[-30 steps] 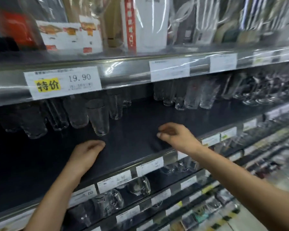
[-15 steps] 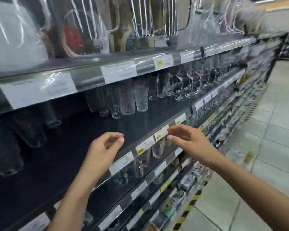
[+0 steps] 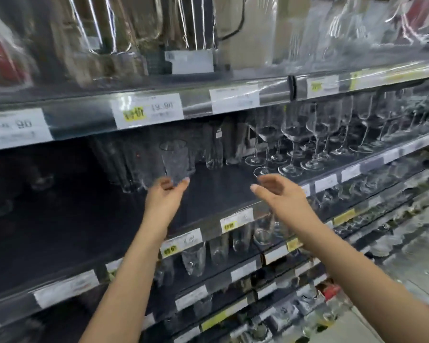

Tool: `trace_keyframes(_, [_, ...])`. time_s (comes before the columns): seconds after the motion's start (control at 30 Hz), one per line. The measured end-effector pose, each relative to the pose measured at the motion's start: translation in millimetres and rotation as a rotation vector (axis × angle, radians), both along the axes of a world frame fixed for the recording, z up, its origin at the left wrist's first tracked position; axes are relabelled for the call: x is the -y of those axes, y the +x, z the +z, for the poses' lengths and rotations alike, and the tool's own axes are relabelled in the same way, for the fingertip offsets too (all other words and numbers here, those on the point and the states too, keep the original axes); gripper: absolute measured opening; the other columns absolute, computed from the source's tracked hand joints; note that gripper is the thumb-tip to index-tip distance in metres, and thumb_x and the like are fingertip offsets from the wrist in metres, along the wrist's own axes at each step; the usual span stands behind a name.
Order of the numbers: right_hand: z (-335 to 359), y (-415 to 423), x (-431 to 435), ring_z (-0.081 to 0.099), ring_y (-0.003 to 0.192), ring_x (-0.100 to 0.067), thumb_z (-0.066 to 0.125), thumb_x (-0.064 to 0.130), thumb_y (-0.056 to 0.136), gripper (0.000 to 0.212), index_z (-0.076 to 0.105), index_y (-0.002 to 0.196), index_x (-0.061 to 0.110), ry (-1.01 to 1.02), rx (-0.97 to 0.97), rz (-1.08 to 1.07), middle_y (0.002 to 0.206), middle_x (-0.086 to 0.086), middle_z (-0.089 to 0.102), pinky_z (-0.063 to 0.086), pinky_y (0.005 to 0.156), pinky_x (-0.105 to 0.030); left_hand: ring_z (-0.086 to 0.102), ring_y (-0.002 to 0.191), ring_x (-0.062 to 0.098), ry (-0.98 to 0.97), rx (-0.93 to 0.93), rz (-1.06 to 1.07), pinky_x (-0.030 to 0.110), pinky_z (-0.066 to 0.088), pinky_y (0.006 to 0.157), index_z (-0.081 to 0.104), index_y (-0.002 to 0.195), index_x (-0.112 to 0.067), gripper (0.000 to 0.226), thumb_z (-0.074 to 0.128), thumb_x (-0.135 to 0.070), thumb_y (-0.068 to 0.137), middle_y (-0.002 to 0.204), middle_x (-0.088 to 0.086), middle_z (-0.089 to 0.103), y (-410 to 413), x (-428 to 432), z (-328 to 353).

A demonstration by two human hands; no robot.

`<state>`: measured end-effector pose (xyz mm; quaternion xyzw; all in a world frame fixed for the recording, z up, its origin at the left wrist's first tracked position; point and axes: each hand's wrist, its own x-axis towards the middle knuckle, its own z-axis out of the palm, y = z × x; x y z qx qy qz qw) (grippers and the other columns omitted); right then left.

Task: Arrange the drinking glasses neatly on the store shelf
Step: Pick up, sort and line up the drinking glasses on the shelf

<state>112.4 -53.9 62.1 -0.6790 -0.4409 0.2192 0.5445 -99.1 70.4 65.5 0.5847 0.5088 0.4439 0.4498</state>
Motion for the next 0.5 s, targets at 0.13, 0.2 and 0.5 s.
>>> trace_keyframes(0.13, [2,41,-40,0.059,0.116,-0.012,0.072,0.042,0.087,0.049,0.058,0.129,0.022,-0.093,0.033,0.087,0.123,0.008,0.063,0.046,0.104,-0.034,0.058,0.109,0.023,-0.029,-0.061,0.139,0.028,0.041,0.086,0.057,0.116,-0.018,0.044,0.075,-0.042,0.084,0.116,0.003,0.062,34,-16,-5])
trace_keyframes(0.2, [-1,53,-57,0.053,0.126,-0.017,0.072,0.043,0.087,0.061,0.05,0.139,0.02,-0.129,0.059,0.111,0.136,0.003,0.057,0.042,0.108,-0.035,0.06,0.116,0.026,-0.026,-0.11,0.18,0.029,0.044,0.089,0.06,0.125,-0.015,0.059,0.078,-0.047,0.079,0.123,0.005,0.065,42,-26,-9])
trace_keyframes(0.5, [-9,81,-138,0.05,0.115,-0.012,0.072,0.026,0.09,0.065,0.036,0.143,0.013,-0.158,-0.049,0.215,0.124,0.003,0.053,0.034,0.09,-0.019,0.062,0.116,0.028,-0.037,-0.201,0.326,0.038,0.051,0.098,0.061,0.127,-0.017,0.069,0.082,-0.052,0.071,0.124,0.004,0.068,69,-61,-33])
